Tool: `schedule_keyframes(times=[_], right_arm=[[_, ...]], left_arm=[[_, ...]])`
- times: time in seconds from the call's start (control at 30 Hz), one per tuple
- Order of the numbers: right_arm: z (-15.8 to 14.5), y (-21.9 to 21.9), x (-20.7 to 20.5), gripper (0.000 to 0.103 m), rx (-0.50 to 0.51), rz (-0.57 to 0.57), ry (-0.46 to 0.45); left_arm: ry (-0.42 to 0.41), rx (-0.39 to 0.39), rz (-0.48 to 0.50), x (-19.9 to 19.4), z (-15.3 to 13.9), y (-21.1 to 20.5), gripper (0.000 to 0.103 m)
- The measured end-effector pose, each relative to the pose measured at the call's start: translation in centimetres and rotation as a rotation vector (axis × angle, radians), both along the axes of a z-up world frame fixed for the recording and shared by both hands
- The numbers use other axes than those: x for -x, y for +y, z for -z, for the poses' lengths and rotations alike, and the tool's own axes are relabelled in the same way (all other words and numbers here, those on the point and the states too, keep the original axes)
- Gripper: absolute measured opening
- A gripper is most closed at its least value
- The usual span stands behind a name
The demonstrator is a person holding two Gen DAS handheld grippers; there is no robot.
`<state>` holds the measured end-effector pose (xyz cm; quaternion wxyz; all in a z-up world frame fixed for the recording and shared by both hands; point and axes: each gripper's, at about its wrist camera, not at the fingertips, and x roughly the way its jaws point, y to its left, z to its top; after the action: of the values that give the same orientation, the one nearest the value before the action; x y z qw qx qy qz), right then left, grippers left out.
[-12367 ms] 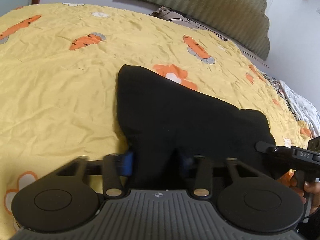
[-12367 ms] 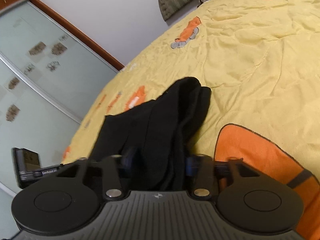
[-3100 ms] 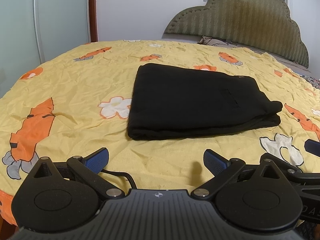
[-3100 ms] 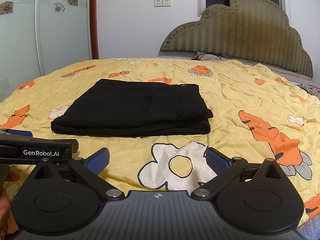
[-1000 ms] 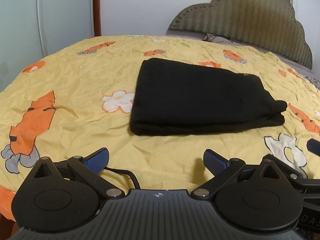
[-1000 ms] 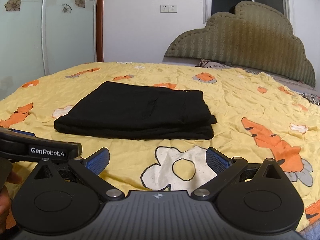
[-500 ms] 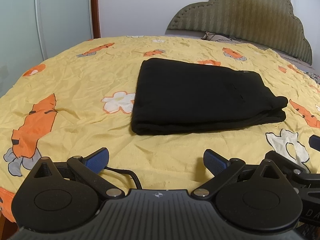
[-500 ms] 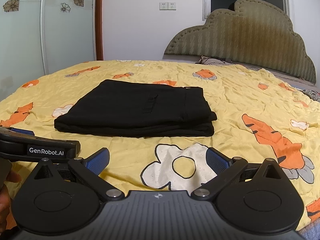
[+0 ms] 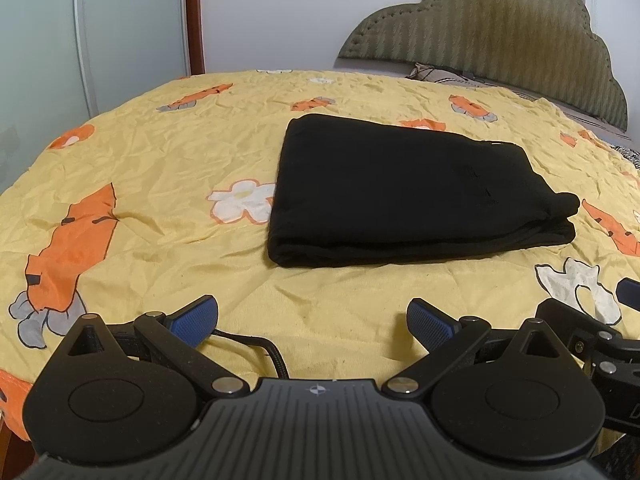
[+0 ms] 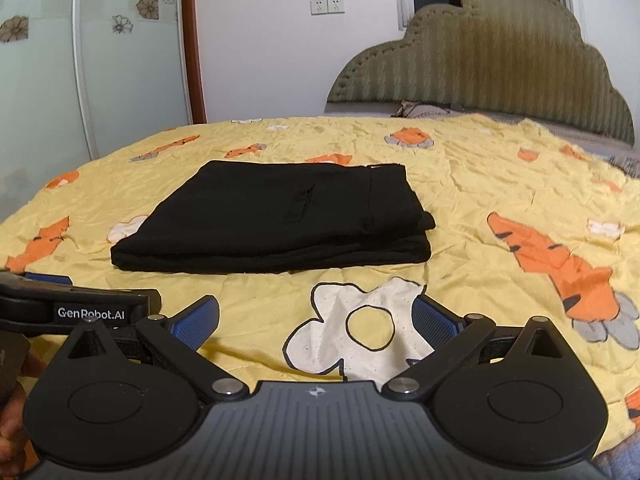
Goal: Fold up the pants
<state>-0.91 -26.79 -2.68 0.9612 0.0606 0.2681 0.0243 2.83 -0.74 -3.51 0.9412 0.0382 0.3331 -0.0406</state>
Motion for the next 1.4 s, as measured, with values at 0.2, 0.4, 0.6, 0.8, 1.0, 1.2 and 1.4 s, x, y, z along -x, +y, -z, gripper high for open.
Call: schedule_keyframes(times=[0.2,0.4,0.6,0.8,1.0,1.2,1.4], right_arm=[[-0.27,0.3,0.38,0.103,0.03,0.004,-0.025],[-0.11,0.42,0.27,0.103,0.035,0.002,-0.019],[-0.06,0.4,0.28,0.103,0.035,0.003,-0.02],[-0.07,0.35,0.3,0.103,0.033,0.005,-0.021],[-0.06,0.26,0.33,0.103,0.032,0.005,-0.022],[-0.06,0.27,0.33,0.103,0.031,0.006,-0.022],[-0.08,0.22,0.35,0.103,0.032,0.006,-0.023]], left_arm=[[-0.004,-0.003,0.002,0.27,-0.08,-0.05,0.102],[-0.001,0.002,-0.004,0.19,-0.02,0.09,0.102],[-0.002,-0.001,-0.002,0.15,0.01,0.08,0.102],[-0.004,-0.007,0.003,0.21,-0.05,-0.06,0.102],[-0.006,-0.008,0.004,0.18,-0.07,-0.11,0.102],[-0.005,-0.009,0.004,0.16,-0.05,-0.1,0.102],[-0.006,-0.009,0.004,0.2,-0.08,-0.12,0.102]])
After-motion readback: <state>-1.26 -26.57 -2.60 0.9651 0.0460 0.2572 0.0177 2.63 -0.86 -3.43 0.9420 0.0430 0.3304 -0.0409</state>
